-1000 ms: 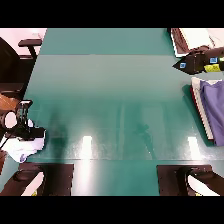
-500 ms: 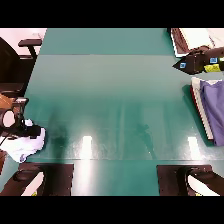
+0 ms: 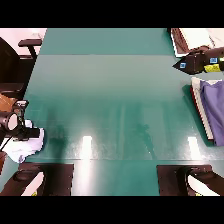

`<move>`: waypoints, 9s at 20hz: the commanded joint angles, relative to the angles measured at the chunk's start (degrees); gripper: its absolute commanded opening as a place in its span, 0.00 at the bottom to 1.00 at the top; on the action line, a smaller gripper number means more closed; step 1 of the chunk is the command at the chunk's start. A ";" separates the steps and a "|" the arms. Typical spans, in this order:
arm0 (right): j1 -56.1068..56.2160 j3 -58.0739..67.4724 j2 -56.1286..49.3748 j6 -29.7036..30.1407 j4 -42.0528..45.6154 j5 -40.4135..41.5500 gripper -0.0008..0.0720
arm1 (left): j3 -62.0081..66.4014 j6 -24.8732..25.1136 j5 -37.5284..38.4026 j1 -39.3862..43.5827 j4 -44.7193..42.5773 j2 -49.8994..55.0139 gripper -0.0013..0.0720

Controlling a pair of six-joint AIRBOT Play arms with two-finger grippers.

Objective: Fold the shirts.

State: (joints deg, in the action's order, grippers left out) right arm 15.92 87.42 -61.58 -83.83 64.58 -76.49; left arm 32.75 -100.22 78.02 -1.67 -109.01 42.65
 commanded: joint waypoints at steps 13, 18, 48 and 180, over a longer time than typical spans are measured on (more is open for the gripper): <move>-0.13 0.09 9.90 -0.02 0.02 18.99 0.03 | 62.20 2.75 1.25 19.19 12.13 2.82 0.04; -0.13 0.11 9.11 -0.02 0.04 19.32 0.03 | 65.88 2.86 1.75 33.48 11.74 14.03 0.04; -4.35 0.04 4.72 -0.11 -0.48 9.86 0.03 | 42.66 16.92 -20.28 10.03 50.25 50.56 0.75; -24.02 -29.09 11.58 5.38 -3.06 10.23 0.03 | 28.50 11.91 -16.28 6.64 39.08 -3.08 0.05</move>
State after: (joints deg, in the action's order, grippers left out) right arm -8.56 49.45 -56.49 -78.43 59.96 -65.63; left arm 52.29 -85.58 58.59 4.97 -64.27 45.39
